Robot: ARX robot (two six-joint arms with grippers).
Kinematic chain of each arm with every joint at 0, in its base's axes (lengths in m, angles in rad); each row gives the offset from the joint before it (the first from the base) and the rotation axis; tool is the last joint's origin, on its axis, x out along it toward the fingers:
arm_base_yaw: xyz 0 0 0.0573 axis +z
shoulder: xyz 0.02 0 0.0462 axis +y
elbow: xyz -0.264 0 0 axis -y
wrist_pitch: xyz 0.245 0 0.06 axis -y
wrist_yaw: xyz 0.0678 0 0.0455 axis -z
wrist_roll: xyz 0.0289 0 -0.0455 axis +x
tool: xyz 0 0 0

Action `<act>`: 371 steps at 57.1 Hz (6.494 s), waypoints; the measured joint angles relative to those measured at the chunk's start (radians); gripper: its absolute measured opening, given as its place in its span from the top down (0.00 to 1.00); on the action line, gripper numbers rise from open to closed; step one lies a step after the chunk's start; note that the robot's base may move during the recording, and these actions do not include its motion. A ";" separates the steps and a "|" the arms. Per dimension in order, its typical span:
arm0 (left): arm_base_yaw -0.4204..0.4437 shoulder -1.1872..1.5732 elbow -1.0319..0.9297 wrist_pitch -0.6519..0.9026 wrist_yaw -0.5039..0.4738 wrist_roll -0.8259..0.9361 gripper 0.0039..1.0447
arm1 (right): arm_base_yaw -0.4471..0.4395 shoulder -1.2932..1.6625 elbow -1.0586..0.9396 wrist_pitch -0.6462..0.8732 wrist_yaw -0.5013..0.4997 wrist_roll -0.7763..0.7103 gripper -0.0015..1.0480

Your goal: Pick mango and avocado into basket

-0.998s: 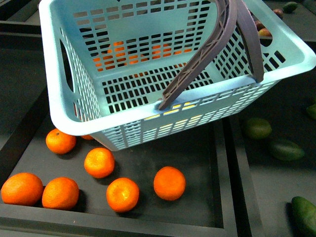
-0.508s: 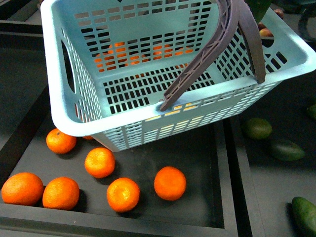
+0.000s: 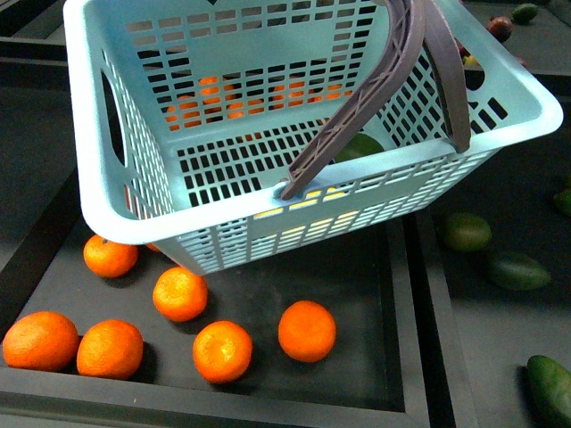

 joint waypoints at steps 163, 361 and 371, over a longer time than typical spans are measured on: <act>-0.002 0.001 0.000 0.000 0.002 0.000 0.95 | -0.151 -1.498 -0.773 -0.344 -0.027 -0.293 0.11; 0.294 0.103 -0.420 0.824 -0.394 -0.001 0.33 | -0.154 -1.498 -0.774 -0.349 -0.030 -0.293 0.07; 0.333 -0.142 -0.865 1.220 -0.345 0.779 0.76 | -0.154 -1.498 -0.774 -0.349 -0.030 -0.293 0.07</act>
